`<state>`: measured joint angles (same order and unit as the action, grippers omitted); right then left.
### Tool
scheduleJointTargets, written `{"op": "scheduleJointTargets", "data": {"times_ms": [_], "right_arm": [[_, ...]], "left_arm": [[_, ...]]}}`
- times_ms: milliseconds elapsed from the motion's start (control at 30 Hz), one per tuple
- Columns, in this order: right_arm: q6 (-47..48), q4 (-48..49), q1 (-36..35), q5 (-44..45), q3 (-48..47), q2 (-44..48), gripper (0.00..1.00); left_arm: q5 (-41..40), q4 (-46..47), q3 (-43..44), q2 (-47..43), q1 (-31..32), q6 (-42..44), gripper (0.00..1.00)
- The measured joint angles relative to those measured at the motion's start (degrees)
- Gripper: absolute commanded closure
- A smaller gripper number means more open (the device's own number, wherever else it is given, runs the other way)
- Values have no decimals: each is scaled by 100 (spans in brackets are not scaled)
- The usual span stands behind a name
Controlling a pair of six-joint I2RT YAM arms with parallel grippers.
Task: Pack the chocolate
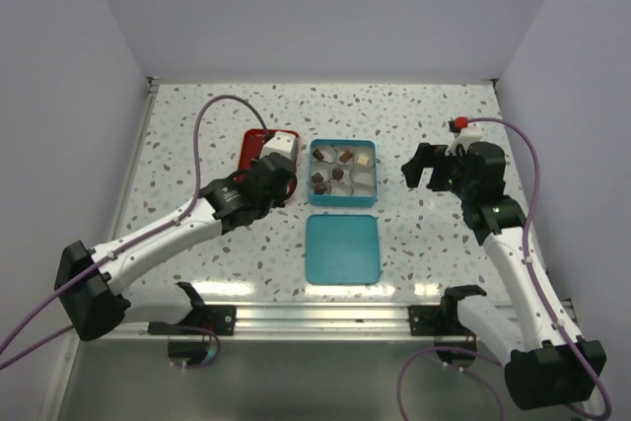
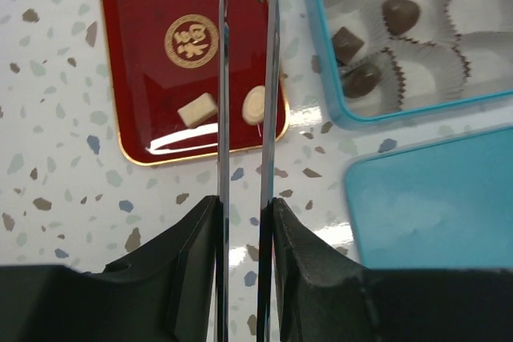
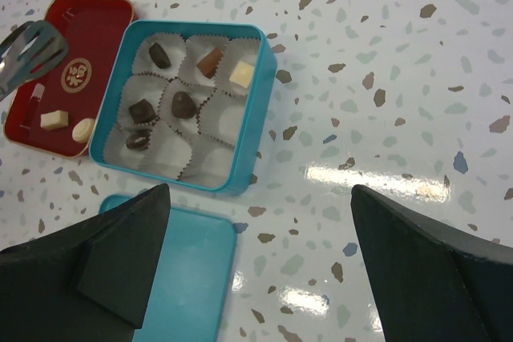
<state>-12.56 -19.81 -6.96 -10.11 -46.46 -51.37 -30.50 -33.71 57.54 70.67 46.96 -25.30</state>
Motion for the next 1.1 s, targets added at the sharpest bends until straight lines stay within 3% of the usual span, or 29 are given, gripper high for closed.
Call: {"op": "scheduleJointTargets", "data": {"times_ms": [200, 533, 967, 1100], "right_arm": [[0, 0, 0, 4, 0, -2, 1], [0, 0, 0, 4, 0, 0, 1], [0, 0, 0, 2, 0, 0, 1], [0, 0, 0, 2, 0, 0, 1]], "left_arm": [[61, 149, 678, 549, 682, 74, 75], [315, 428, 1215, 1593, 1292, 92, 75], [483, 590, 1364, 2072, 1495, 92, 73], [481, 612, 1464, 2131, 1495, 96, 67]]}}
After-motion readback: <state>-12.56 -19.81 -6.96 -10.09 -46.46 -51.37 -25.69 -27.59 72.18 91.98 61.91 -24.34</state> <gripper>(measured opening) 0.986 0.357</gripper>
